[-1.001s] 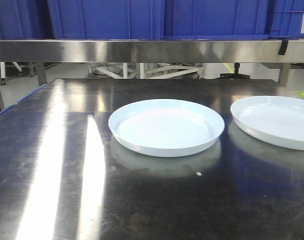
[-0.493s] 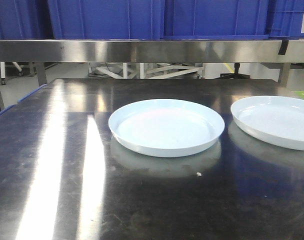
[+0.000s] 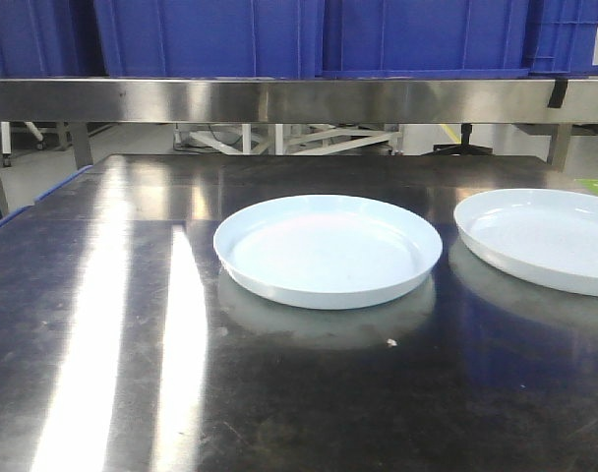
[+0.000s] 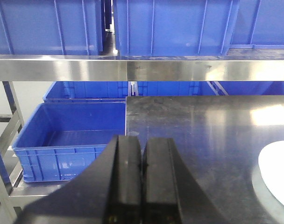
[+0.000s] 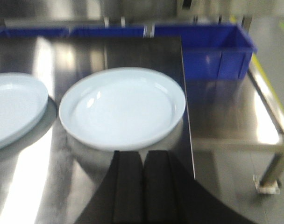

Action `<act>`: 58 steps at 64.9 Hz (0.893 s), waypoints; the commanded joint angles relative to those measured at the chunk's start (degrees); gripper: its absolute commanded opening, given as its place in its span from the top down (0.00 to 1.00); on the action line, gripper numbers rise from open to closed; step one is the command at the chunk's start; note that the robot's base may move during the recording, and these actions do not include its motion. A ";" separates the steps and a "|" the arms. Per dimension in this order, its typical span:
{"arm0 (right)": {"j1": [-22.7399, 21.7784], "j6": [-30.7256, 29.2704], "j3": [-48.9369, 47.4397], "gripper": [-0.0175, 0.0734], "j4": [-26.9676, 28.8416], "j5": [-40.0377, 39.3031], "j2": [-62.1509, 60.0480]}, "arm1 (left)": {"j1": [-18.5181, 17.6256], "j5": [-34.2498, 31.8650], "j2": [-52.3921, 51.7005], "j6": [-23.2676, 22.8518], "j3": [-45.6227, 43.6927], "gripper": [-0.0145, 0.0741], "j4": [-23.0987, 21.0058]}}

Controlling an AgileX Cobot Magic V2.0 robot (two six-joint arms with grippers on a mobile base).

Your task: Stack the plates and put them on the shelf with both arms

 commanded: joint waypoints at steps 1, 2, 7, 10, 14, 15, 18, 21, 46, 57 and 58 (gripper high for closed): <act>-0.20 -0.64 -6.03 0.76 -0.36 1.36 5.77 | 0.08 -4.46 0.29 0.10 -1.74 0.74 -0.16; -0.20 -0.64 -6.69 0.76 -0.36 1.87 6.51 | 0.08 -4.46 0.29 0.10 -1.74 0.74 -0.16; -0.20 -0.64 -10.11 0.76 -0.36 3.97 10.27 | 0.08 -4.46 0.29 0.10 -1.74 0.74 -0.16; -0.20 -0.64 -12.05 0.76 -0.36 4.87 12.32 | 0.08 -4.46 0.29 0.10 -1.74 0.74 -0.16; -0.20 -0.64 -14.51 0.76 -0.36 5.81 14.59 | 0.08 -4.46 0.29 0.10 -1.74 0.74 -0.16; -0.20 -0.64 -15.27 0.76 -0.36 6.03 15.01 | 0.08 -4.46 0.29 0.10 -1.74 0.74 -0.16; -0.20 -0.64 -16.91 0.76 -0.30 6.54 16.46 | 0.08 -4.46 0.29 0.10 -1.74 0.74 -0.16; -0.20 -0.64 -17.95 0.76 -0.30 6.66 17.35 | 0.08 -4.46 0.29 0.10 -1.74 0.74 -0.16; -0.20 -0.64 -23.81 0.75 -0.79 7.20 31.95 | 0.08 -4.46 0.29 0.10 -1.74 0.74 -0.16; -0.36 -0.64 -28.44 0.75 -0.79 10.65 42.07 | 0.08 -4.46 0.29 0.10 -1.74 0.74 -0.16; -0.52 -0.64 -28.98 0.75 -0.79 11.35 42.86 | 0.08 -4.46 0.29 0.10 -1.74 0.74 -0.16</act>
